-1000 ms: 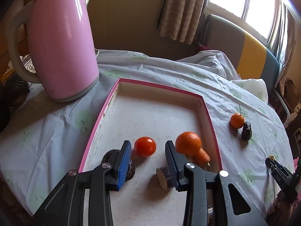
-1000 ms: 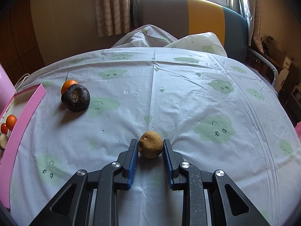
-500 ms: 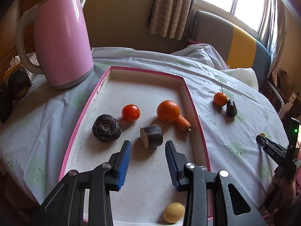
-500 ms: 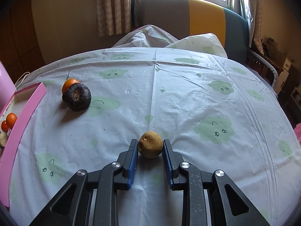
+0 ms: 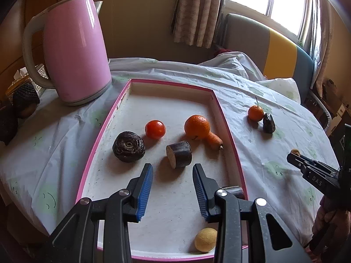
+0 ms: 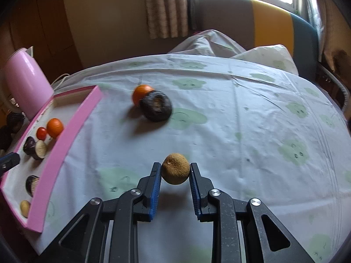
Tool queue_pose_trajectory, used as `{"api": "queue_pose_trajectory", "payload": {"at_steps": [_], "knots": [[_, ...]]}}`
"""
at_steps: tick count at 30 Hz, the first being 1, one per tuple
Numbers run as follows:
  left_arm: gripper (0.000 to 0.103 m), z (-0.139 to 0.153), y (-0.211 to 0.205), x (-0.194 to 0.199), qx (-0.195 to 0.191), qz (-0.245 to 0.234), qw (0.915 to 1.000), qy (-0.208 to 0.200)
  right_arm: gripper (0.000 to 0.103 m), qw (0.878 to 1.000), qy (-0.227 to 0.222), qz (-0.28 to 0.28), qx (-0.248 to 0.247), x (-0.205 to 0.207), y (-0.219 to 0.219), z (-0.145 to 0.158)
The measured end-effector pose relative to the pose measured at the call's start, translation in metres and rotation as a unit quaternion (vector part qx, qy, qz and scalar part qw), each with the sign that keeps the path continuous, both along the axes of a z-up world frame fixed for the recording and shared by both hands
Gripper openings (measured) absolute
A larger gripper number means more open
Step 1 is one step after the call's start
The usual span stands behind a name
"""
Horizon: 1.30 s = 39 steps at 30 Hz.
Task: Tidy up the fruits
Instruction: 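Carry the kiwi into the tray and open the right gripper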
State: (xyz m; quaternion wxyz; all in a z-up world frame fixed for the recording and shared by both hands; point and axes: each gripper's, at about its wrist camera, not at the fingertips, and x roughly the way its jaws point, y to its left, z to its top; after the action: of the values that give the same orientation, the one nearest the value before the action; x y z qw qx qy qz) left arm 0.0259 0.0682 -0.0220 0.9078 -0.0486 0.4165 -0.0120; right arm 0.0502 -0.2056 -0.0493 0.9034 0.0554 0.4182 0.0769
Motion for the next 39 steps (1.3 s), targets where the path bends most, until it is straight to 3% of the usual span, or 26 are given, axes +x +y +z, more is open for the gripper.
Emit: {"api": "queue_pose_trajectory", "payload": {"at_steps": [10,18,26,39], "knots": [[0.038,-0.002,0.01,-0.002,-0.005,0.01,0.9999,0.0,0.026,0.99,-0.014,0.126,0.068,-0.003,0.085,0.035],[0.038,-0.003,0.024,-0.005,-0.016,0.027,0.9995,0.001,0.026,0.98,0.001,0.187,0.072,0.003,0.135,0.035],[0.038,-0.003,0.032,-0.006,-0.02,0.033,0.9993,0.0,0.032,0.981,0.021,0.182,0.07,0.01,0.146,0.019],[0.038,0.002,0.015,-0.008,-0.011,0.013,0.9998,-0.005,0.035,0.985,0.0,0.156,0.072,-0.003,0.127,0.026]]}}
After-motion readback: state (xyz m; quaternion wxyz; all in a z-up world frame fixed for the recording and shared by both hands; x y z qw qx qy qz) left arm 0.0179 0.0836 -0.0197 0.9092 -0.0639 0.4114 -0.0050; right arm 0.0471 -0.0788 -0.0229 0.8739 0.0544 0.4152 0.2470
